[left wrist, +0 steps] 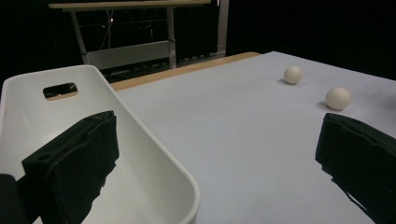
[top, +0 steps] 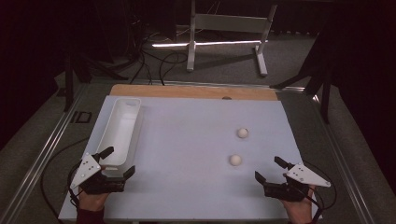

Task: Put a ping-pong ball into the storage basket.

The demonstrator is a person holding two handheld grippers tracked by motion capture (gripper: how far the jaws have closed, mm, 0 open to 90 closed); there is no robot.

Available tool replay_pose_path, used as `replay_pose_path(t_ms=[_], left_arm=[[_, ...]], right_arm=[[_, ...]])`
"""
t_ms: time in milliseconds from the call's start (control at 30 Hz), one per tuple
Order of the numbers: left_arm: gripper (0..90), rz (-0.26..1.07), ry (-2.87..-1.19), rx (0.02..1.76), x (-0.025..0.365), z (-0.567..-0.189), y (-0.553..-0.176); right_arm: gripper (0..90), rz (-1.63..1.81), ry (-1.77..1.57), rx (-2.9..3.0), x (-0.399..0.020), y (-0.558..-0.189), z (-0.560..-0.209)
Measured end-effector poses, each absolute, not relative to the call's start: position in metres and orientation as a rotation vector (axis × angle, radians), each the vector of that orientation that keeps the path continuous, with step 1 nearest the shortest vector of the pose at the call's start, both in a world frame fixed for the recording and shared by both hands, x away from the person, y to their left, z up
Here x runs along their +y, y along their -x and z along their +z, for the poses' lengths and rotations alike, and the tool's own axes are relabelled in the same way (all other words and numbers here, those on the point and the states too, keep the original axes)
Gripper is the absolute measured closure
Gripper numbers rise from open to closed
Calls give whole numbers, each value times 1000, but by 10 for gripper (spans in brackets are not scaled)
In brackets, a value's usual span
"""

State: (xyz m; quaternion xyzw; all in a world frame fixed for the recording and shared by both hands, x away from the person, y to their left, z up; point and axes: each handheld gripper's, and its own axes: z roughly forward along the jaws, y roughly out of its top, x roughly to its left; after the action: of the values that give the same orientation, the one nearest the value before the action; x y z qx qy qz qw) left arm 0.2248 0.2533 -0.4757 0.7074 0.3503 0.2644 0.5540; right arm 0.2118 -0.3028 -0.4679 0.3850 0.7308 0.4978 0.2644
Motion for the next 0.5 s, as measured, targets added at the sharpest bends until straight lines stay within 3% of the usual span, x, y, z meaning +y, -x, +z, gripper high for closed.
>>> replay_pose_path(t_ms=[500], left_arm=[[3, 640, -1663, 830, 252, -476, -224]], right_arm=[[78, 1326, -1064, 1990, -303, -213, -466]])
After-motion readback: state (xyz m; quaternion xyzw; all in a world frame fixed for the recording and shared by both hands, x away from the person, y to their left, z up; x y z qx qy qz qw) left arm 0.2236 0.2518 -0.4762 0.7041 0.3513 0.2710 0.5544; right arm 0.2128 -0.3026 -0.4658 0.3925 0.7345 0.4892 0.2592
